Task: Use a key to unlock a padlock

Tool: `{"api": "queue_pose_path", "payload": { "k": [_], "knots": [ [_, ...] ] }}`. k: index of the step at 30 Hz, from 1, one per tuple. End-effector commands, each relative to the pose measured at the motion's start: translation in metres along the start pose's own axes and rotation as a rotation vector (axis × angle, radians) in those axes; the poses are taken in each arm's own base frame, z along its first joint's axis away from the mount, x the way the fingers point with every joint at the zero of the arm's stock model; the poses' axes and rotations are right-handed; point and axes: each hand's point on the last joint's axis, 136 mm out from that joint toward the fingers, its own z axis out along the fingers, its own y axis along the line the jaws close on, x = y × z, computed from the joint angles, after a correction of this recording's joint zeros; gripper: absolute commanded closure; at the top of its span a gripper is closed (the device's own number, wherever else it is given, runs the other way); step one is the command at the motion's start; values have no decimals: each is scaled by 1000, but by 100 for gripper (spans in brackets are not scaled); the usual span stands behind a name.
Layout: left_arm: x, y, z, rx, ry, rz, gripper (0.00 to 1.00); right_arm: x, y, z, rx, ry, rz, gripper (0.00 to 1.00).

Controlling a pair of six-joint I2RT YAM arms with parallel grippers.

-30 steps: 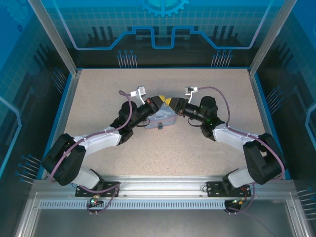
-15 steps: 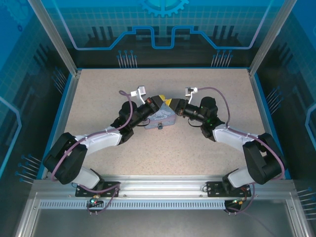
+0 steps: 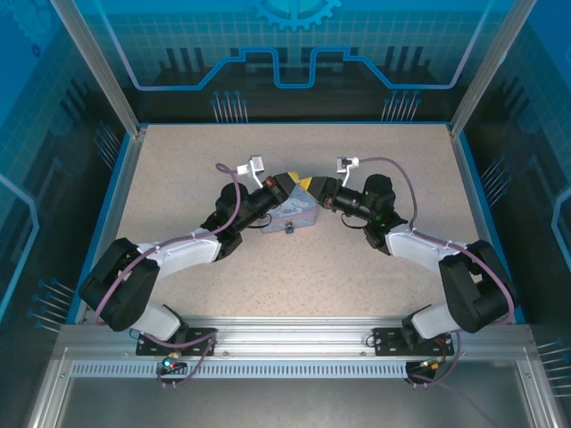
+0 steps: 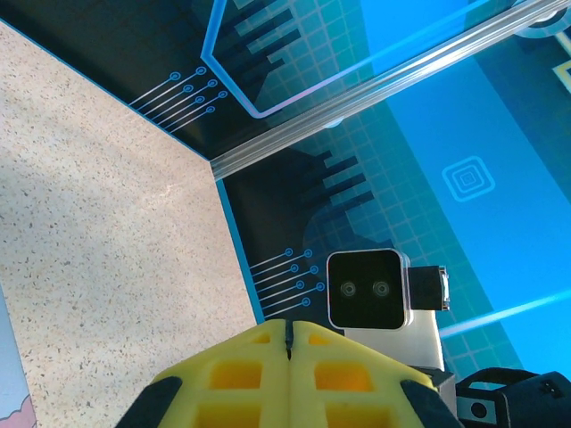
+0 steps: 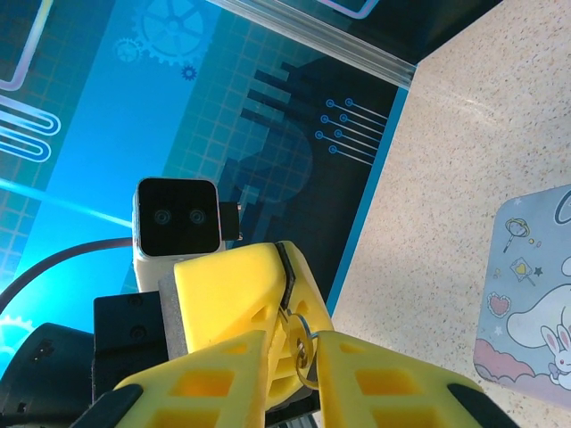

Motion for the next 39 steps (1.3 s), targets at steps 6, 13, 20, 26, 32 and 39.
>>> {"api": "queue_pose_path", "payload": {
  "k": [6, 13, 20, 26, 32, 39],
  "knots": [
    [-6, -10, 2, 41, -6, -1, 100, -6, 7, 0, -26, -4, -13, 77],
    [-4, -9, 3, 43, -1, -5, 100, -8, 8, 2, -33, -2, -14, 78],
    [-4, -10, 4, 46, 0, -8, 100, -9, 12, 4, -46, 1, -16, 78],
    [-2, -8, 4, 42, 7, -10, 100, -10, 14, 5, -51, 4, -20, 80],
    [-1, -5, 5, 37, 10, -17, 100, -8, 13, 5, -52, 12, -21, 85],
    [1, -4, 7, 29, 22, -12, 100, -7, 11, 5, -47, 15, -19, 94]
  ]
}}
